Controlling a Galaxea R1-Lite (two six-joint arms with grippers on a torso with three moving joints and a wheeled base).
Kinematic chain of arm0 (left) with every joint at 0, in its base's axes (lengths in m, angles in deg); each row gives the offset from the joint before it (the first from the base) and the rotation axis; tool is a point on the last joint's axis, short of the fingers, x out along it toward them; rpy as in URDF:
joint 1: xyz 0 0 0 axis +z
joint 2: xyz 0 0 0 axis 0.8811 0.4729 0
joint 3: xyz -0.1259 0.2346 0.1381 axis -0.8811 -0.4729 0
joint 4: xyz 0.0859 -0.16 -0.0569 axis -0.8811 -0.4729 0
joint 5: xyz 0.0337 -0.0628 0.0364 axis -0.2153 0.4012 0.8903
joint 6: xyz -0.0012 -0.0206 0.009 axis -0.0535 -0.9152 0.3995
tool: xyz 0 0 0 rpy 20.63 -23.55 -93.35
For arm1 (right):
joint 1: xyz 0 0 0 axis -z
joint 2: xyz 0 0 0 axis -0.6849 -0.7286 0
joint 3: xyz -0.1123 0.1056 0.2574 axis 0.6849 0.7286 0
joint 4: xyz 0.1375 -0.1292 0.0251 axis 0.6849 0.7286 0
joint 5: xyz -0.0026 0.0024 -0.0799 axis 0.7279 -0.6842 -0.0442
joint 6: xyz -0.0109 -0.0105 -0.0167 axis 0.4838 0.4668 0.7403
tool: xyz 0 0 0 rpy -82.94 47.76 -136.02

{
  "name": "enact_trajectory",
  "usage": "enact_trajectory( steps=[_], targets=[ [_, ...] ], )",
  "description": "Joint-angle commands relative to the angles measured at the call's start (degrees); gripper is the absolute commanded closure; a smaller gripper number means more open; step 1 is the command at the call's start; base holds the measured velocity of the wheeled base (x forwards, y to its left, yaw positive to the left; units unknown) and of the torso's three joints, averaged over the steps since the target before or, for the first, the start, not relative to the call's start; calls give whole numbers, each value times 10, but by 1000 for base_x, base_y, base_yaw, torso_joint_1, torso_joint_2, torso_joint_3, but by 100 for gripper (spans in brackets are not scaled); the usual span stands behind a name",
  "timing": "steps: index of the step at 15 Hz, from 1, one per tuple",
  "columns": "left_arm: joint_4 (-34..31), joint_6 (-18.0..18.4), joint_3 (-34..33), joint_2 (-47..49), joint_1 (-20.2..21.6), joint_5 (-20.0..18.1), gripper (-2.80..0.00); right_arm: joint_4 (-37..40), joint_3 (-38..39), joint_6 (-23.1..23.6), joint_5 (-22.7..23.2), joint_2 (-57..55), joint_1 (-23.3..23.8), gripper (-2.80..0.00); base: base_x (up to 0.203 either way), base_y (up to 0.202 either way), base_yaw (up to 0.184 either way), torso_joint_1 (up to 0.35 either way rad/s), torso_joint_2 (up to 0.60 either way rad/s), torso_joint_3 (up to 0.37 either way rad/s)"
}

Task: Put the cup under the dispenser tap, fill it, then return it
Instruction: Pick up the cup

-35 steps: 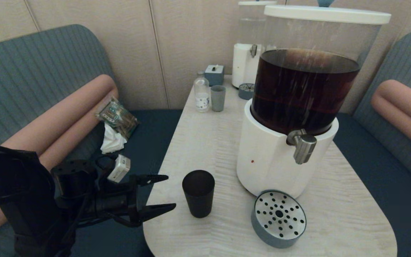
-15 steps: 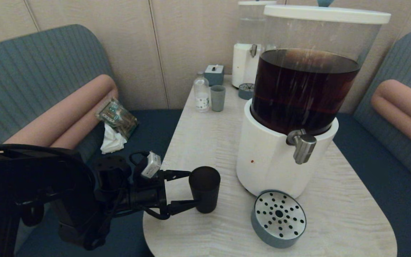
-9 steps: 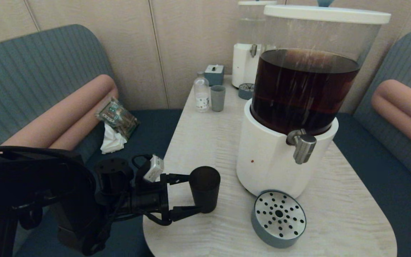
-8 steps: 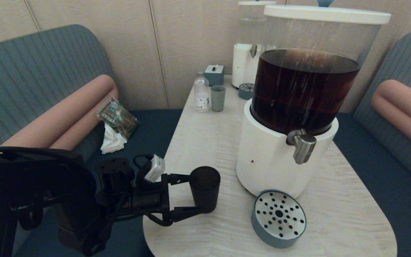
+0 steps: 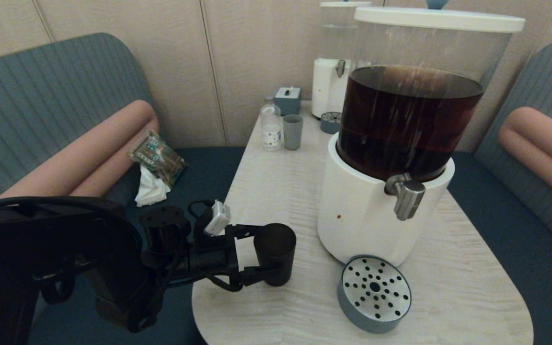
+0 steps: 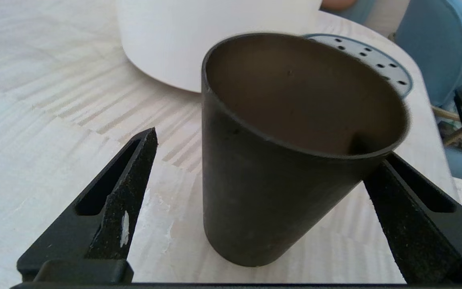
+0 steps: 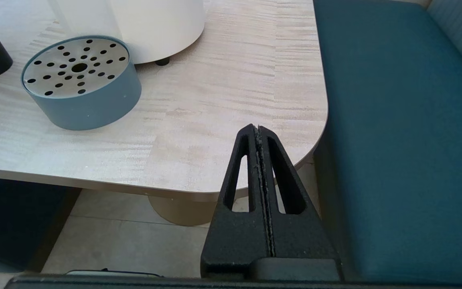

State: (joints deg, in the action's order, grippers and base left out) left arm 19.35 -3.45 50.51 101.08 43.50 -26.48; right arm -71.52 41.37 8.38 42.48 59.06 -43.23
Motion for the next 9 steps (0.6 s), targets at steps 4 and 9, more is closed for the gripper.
enact_trajectory(
  steps=[4, 9],
  targets=[
    [5, 0, 10, 17, 0, 1, -280, 0, 0, 0, 0, -1, 0, 0, 0, 0, 0, 0, 0, 0],
    [5, 0, 21, 28, 0, 7, -280, 0, 0, 0, 0, -1, 0, 0, 0, 0, 0, 0, 0, 0]
  ],
)
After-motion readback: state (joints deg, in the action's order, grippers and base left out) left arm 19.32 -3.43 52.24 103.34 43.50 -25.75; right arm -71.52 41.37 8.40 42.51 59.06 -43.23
